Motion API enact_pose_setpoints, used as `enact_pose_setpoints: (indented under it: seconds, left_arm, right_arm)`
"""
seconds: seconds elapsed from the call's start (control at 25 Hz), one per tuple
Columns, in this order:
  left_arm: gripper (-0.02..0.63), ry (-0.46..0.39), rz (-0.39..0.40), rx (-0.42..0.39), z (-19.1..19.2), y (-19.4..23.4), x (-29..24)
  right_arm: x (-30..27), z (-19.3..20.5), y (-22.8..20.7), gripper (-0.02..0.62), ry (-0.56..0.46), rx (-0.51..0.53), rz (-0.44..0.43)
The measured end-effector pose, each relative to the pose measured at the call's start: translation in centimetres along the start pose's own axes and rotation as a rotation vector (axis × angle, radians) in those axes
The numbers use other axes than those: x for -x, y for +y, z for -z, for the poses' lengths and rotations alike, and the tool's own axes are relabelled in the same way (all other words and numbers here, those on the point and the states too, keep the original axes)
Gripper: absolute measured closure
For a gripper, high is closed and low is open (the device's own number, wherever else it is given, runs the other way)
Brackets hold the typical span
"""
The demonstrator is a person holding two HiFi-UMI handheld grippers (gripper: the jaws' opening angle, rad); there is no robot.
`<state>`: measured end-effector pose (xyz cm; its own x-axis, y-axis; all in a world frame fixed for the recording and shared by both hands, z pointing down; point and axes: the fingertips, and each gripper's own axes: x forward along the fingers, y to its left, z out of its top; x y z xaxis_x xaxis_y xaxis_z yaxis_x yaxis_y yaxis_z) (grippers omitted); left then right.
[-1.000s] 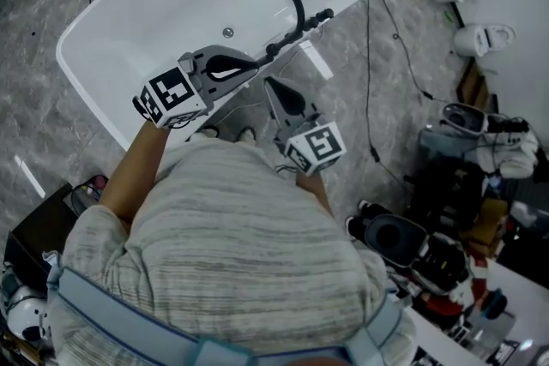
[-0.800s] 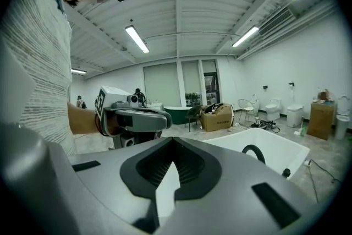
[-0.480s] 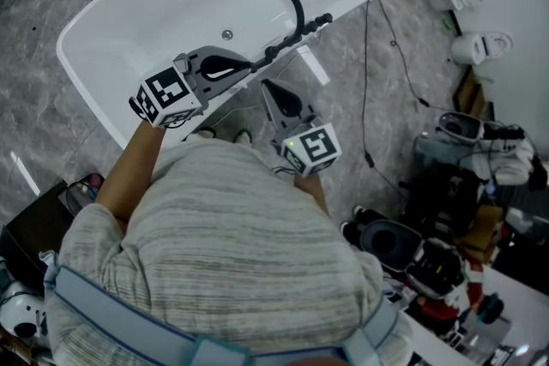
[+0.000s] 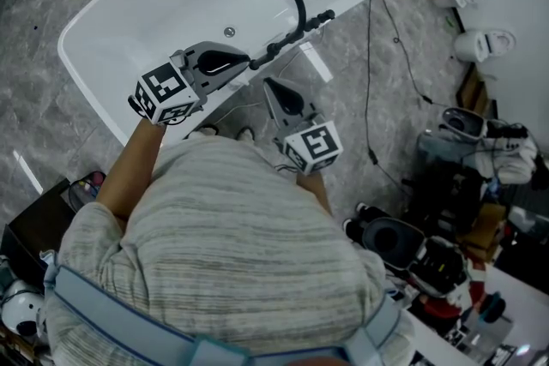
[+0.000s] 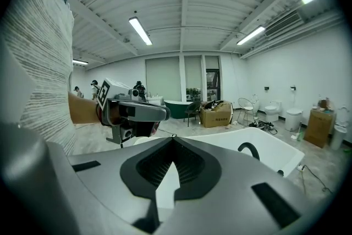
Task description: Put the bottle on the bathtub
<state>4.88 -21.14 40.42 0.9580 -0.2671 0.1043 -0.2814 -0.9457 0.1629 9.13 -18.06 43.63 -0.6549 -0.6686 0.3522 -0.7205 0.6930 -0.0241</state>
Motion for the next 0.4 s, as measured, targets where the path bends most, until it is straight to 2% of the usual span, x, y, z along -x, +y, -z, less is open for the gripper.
enact_pose_setpoints:
  seconds: [0.16, 0.4]
  left_arm:
    - [0.601, -0.015, 0.009, 0.032, 0.1, 0.3, 0.1]
    - [0.601, -0.044, 0.019, 0.073, 0.1, 1.0, 0.0]
  right_arm:
    - [-0.1, 0.2, -0.4, 0.594, 0.009, -0.023, 0.015]
    - [-0.3, 0.9, -1.2, 0.594, 0.024, 0.016, 0.029]
